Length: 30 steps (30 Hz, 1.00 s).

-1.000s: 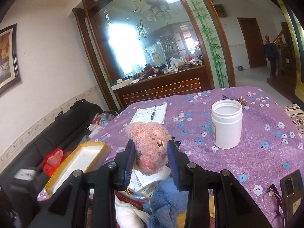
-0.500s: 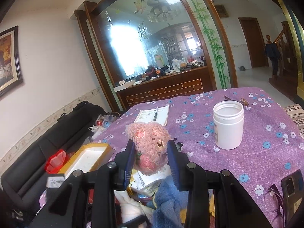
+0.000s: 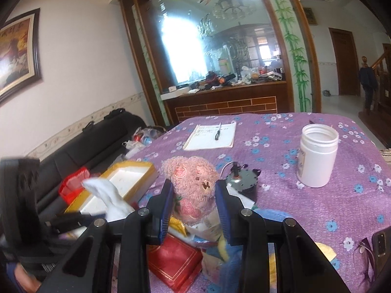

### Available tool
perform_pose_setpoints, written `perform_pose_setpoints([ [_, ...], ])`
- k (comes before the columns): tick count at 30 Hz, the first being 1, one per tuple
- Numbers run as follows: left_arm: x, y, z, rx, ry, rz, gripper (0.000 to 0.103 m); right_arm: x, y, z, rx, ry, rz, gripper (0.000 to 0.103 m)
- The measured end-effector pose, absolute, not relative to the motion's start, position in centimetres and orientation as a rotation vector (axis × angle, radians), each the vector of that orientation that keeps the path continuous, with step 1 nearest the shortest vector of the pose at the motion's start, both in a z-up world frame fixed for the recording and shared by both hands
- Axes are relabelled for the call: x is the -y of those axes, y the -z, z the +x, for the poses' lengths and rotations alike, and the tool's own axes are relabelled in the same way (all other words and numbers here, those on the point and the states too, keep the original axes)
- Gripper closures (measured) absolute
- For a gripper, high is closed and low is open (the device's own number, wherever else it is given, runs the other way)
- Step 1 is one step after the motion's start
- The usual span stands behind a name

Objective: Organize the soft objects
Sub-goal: 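Lower the plush bear and white towel into the yellow-rimmed tray, open both grippers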

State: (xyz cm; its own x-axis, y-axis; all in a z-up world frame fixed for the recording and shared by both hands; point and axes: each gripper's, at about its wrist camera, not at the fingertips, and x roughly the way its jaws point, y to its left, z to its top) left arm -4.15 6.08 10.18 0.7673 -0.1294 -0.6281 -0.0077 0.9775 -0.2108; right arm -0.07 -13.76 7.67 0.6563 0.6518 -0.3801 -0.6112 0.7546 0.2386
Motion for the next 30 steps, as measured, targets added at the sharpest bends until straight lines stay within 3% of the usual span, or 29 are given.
perform_pose_setpoints([
  [30,-23.9,-11.6,-10.3,-0.582,-0.128,-0.368,0.056,1.6,-8.1,-2.5,-0.62,-0.889,-0.02,0.066],
])
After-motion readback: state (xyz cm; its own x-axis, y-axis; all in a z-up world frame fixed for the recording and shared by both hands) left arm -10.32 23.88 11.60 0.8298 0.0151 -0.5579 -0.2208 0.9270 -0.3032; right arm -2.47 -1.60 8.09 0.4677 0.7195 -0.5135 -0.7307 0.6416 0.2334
